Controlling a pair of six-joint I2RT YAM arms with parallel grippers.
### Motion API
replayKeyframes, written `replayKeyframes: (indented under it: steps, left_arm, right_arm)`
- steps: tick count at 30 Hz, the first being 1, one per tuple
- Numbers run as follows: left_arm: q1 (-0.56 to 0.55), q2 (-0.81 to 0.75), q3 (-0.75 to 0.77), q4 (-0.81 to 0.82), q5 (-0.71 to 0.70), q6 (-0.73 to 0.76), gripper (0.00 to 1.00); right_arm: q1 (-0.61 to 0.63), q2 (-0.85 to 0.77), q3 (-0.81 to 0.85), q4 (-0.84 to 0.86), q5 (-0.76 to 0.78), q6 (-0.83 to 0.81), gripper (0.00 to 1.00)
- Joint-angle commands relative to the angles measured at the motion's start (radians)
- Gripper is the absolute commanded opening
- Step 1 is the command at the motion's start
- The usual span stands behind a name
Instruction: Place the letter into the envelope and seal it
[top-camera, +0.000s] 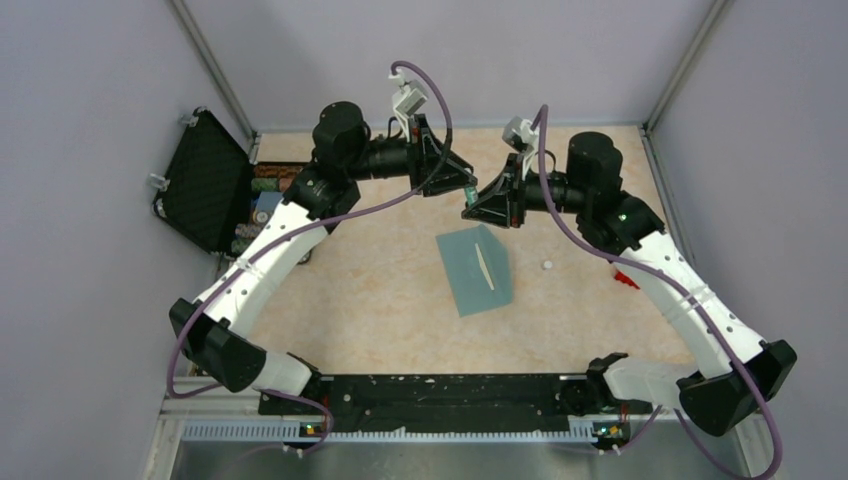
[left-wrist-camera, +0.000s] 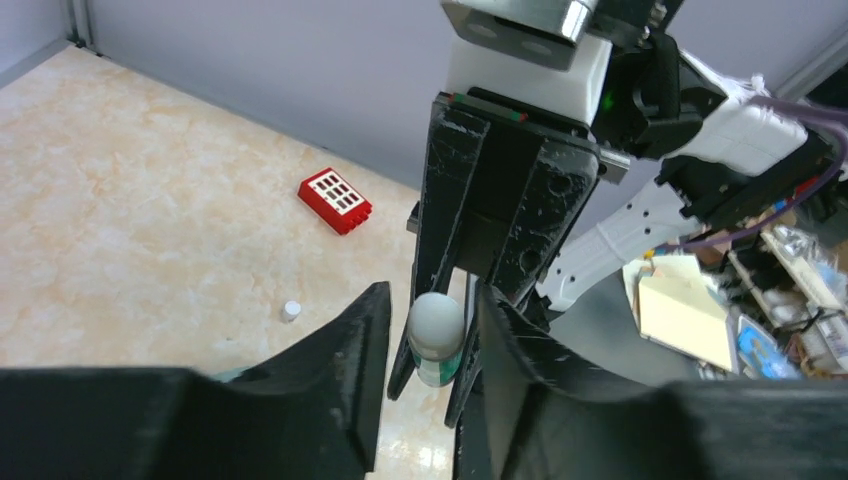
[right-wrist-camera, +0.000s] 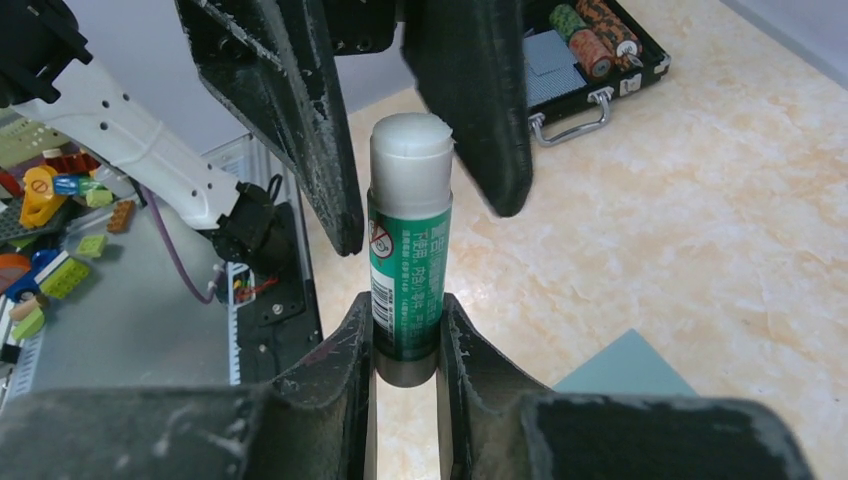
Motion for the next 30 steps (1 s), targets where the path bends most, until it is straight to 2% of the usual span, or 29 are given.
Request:
replayKeyframes:
  steps: [1,3,10,17,26,30]
  left_arm:
    - [-0.003,-0.014,0.005,0.088,-0.042,-0.020,0.54]
    - [-0.004,-0.009,-0.002,0.102,-0.034,-0.033,0.57]
    - [-0.022,0.009,-0.007,0.136,-0.057,-0.076,0.56]
    - [-0.025,0.019,-0.013,0.155,-0.096,-0.107,0.52]
    - [-0.019,0.016,-0.043,0.169,-0.119,-0.120,0.48]
    - [-0.008,0.009,-0.054,0.170,-0.131,-0.136,0.43]
  right_arm:
    - [-0.003,-0.002,0.016,0.075,0.015,0.031,0.00]
    - [-0.003,0.003,0.020,0.096,0.023,0.068,0.00]
    - [-0.003,0.024,0.039,0.169,0.085,0.162,0.00]
    - [-0.003,0.048,0.063,0.223,0.063,0.215,0.00]
    - [-0.003,0.052,0.093,0.226,0.114,0.239,0.00]
    - [-0.003,0.044,0.085,0.221,0.125,0.239,0.00]
